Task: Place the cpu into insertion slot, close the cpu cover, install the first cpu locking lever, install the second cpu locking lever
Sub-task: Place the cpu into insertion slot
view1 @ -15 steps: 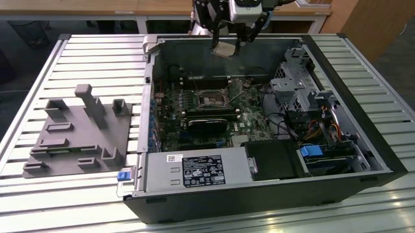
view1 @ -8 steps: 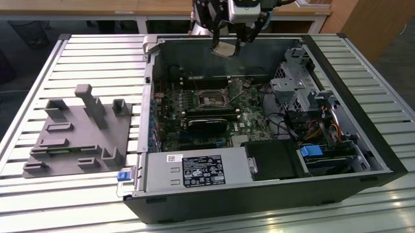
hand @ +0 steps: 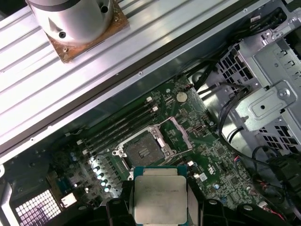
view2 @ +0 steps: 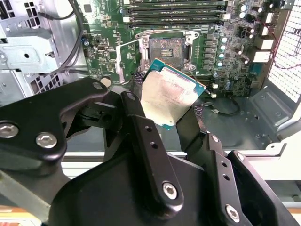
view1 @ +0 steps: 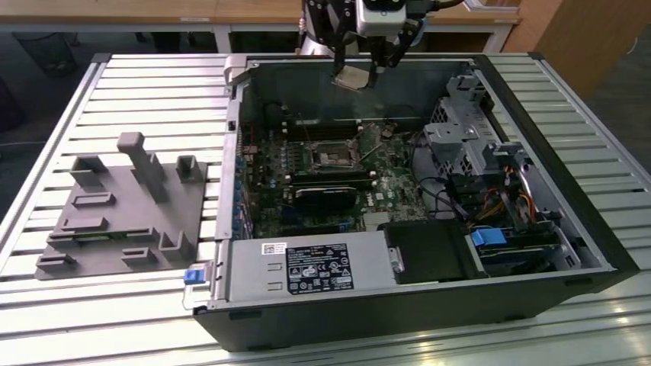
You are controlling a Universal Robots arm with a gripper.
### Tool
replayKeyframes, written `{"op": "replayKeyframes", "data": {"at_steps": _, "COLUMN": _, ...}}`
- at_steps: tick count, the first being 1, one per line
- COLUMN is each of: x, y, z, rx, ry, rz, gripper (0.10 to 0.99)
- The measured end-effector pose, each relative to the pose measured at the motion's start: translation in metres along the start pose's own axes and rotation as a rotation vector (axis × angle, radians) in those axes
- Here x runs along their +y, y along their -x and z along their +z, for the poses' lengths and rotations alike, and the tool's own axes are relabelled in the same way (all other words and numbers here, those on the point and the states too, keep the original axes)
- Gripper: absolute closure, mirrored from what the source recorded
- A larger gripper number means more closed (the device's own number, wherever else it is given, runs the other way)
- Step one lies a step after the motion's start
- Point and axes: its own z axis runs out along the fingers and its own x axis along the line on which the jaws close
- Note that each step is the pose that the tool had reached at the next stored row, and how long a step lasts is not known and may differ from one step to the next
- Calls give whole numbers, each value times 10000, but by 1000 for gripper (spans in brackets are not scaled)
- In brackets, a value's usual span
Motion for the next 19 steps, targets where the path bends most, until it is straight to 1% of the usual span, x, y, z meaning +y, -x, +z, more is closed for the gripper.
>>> {"op": "replayKeyframes", "data": {"at_steps": 19, "x": 0, "y": 0, "z": 6, "rx": -70, "ry": 15, "rz": 780, "gripper": 545}}
